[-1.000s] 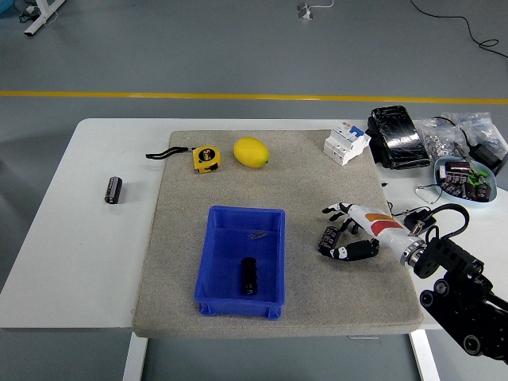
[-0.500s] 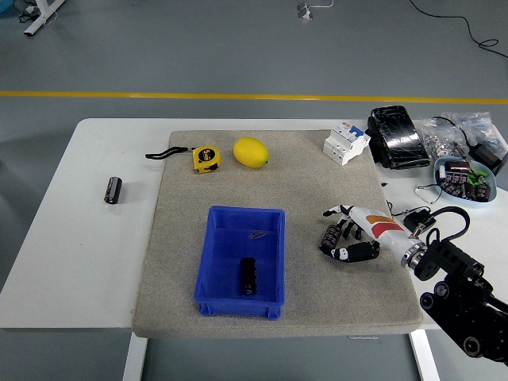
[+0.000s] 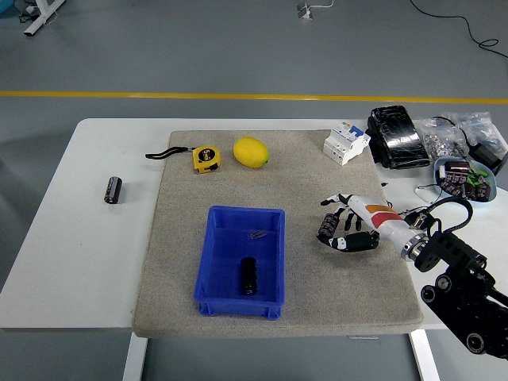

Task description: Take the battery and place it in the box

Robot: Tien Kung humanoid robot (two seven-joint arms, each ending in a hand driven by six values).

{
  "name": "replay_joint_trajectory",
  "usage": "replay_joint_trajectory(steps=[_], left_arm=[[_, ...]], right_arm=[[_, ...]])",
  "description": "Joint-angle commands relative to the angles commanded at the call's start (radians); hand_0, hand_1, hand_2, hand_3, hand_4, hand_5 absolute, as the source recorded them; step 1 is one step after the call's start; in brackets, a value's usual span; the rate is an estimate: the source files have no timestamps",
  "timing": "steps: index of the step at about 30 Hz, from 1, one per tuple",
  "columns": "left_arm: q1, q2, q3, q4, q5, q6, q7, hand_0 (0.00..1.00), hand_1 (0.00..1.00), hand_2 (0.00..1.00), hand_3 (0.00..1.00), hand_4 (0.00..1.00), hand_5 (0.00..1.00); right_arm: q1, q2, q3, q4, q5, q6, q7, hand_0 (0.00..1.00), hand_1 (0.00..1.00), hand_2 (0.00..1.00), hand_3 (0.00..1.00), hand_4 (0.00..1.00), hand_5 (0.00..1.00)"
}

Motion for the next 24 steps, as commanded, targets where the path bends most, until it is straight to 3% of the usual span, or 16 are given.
replay_joint_trajectory(steps=[12, 13, 14, 20, 21, 24], left_arm=[[0.000, 0.008, 0.001, -0.001, 0.002, 0.001, -0.001, 0.739, 0.691, 0.734, 0.627, 0.656, 0.660], [-0.001, 0.008, 0.003, -0.001, -0.003, 0.002, -0.002, 0.739, 0.691, 0.734, 0.627, 0.656, 0.660], [-0.001, 0.009, 0.005, -0.001, -0.007, 0.003, -0.003, 0.738, 0.689, 0.734, 0.627, 0.656, 0.659], [-0.008, 0.011, 0.009, -0.001, -0.012, 0.007, -0.003, 0.738, 0.689, 0.734, 0.626, 0.659, 0.662], [-0.009, 0.011, 0.011, -0.001, -0.014, 0.007, -0.004, 0.738, 0.689, 0.734, 0.626, 0.659, 0.662], [-0.011, 0.011, 0.014, -0.001, -0.022, 0.010, -0.006, 0.738, 0.689, 0.734, 0.626, 0.659, 0.662]], right_arm=[[0.028, 0.020, -0.086, 0.260, -0.012, -0.012, -0.031, 0.284, 0.350, 0.482, 0.794, 0.816, 0.238], [0.031, 0.024, -0.098, 0.273, -0.013, -0.011, -0.035, 0.284, 0.350, 0.482, 0.794, 0.816, 0.238], [0.035, 0.027, -0.110, 0.283, -0.015, -0.009, -0.039, 0.289, 0.365, 0.551, 0.819, 0.837, 0.247], [0.059, 0.045, -0.179, 0.303, -0.035, 0.043, -0.044, 0.289, 0.365, 0.551, 0.819, 0.837, 0.247], [0.062, 0.046, -0.187, 0.299, -0.039, 0.048, -0.037, 0.422, 0.570, 0.807, 0.876, 0.948, 0.303], [0.064, 0.044, -0.200, 0.289, -0.045, 0.055, -0.019, 0.422, 0.570, 0.807, 0.876, 0.948, 0.303]])
